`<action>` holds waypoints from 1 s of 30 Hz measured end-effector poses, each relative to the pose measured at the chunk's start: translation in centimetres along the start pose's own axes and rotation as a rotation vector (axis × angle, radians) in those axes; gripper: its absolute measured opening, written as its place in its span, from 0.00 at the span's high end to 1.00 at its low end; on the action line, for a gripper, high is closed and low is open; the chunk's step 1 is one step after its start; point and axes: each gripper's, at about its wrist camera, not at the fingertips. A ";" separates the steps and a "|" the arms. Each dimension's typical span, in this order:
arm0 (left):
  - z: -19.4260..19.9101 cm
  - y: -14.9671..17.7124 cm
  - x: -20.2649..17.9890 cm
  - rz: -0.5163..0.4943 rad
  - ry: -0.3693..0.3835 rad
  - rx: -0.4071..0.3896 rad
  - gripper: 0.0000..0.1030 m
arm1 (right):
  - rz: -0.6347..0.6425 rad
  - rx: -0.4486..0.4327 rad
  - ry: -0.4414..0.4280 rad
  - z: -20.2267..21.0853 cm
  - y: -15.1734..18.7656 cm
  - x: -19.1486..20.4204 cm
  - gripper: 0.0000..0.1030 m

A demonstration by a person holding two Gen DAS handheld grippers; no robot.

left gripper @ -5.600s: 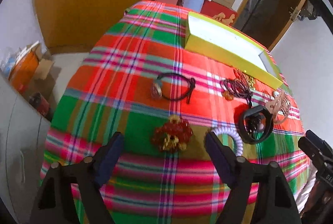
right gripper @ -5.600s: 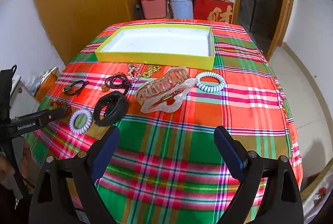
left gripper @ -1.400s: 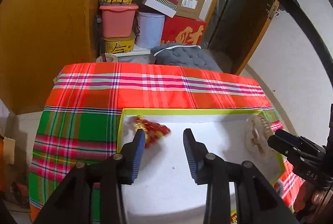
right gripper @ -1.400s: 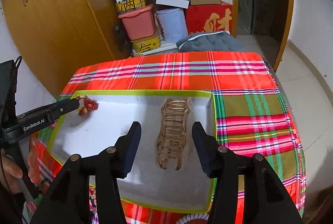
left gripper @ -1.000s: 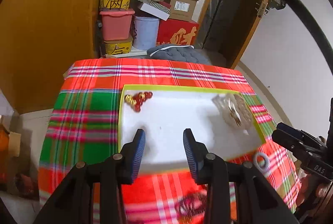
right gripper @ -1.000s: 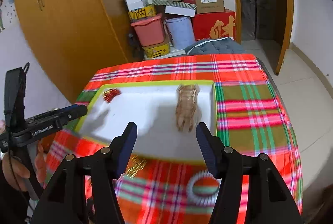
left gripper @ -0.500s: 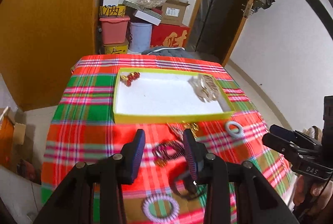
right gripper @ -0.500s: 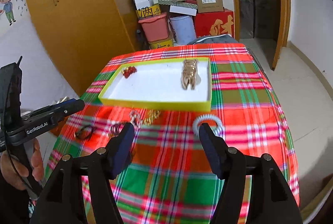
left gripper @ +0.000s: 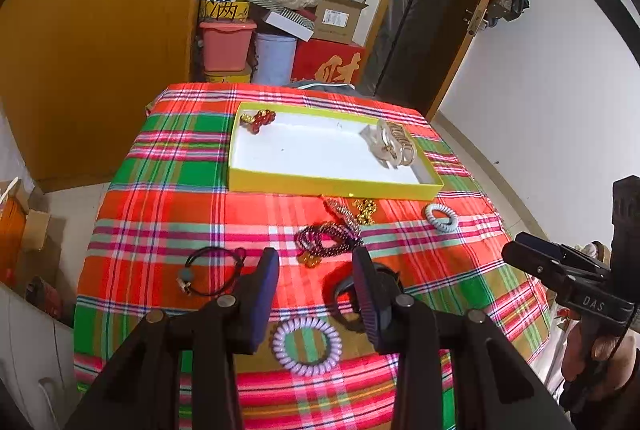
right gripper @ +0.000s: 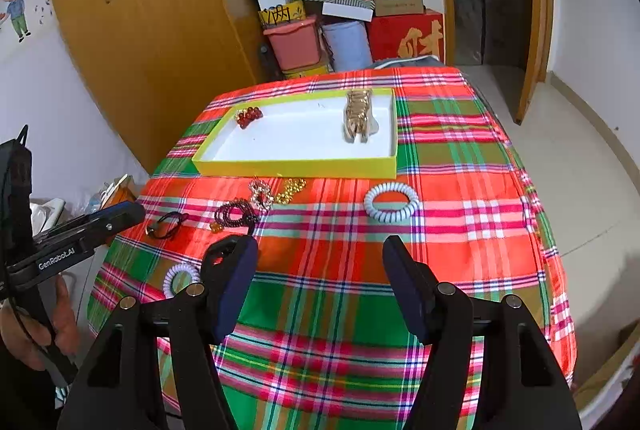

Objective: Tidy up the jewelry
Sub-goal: 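Withdraw both grippers from the tray toward the remaining jewelry, then grasp the black hair tie with the left gripper while the right grasps the pale blue coil tie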

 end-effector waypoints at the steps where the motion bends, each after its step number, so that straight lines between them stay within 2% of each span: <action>1: 0.0 0.2 0.2 0.004 0.000 0.002 0.63 | -0.003 0.004 0.002 -0.1 0.1 -0.1 0.37; 11: -1.3 1.0 1.8 0.034 -0.003 0.035 0.63 | -0.022 0.030 0.018 -1.3 0.1 -1.2 0.37; 18: -2.0 1.0 4.2 0.072 -0.055 0.045 0.63 | -0.035 0.051 0.034 -2.5 0.0 -2.1 0.41; 27: -4.3 1.3 6.2 0.075 -0.114 0.079 0.63 | -0.049 0.077 0.060 -4.6 -0.5 -3.3 0.42; 30: -5.1 1.5 6.2 0.069 -0.090 0.092 0.63 | -0.056 0.082 0.072 -5.4 -0.7 -3.8 0.42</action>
Point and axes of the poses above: each gripper's, at about its wrist camera, not at the fingertips, and z roughly against the way its jaws point, x to its left, y to its underside, and after that the axes turned 1 degree about x, right-handed
